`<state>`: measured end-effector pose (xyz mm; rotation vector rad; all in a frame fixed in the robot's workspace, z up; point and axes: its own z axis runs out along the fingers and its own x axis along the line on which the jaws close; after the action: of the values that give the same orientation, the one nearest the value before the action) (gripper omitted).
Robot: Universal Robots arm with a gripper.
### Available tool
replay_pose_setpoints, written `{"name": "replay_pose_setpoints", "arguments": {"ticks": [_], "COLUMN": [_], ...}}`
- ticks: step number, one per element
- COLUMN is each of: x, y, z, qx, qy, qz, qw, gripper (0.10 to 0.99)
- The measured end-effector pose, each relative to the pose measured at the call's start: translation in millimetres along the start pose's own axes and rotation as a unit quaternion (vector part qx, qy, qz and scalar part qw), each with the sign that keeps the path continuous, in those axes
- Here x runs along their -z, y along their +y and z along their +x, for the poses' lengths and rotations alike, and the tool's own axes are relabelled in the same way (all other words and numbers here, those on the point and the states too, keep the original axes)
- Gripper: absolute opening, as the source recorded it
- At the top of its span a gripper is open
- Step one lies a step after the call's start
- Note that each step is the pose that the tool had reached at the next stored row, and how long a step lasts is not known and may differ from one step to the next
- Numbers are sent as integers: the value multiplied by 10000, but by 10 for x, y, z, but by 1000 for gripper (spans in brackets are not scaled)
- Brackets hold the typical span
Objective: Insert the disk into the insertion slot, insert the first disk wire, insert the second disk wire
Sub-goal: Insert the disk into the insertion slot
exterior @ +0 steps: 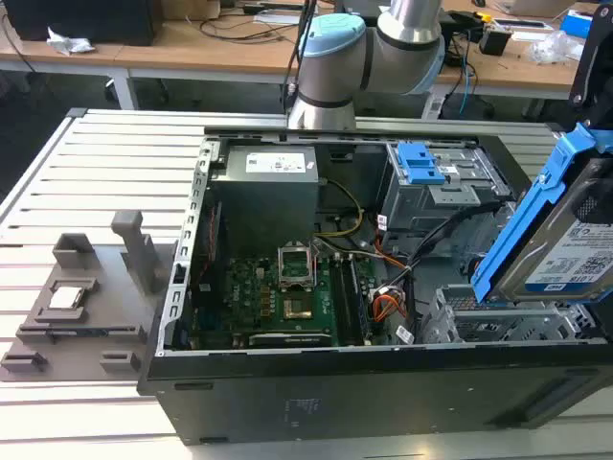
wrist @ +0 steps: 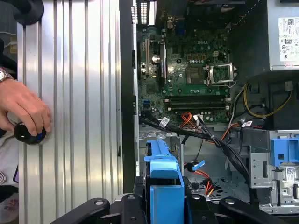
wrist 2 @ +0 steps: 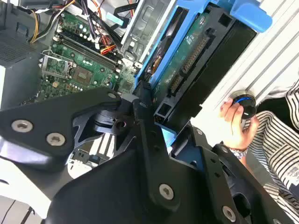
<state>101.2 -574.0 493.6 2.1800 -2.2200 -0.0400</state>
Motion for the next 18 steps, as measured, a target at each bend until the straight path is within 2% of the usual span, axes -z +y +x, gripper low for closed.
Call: {"name": "replay_pose_setpoints", "arguments": {"ticks": [1, 3, 6, 18], "x": [-2, -60, -106, -234], "y": [0, -3, -4, -9], "z": [0, -1, -1, -1], "qx": [0, 0, 0, 0], "qy": [1, -1, 0, 0], "qz": [0, 0, 0, 0], "qw": [10000, 10000, 10000, 10000], "gripper": [365, 365, 365, 365]}}
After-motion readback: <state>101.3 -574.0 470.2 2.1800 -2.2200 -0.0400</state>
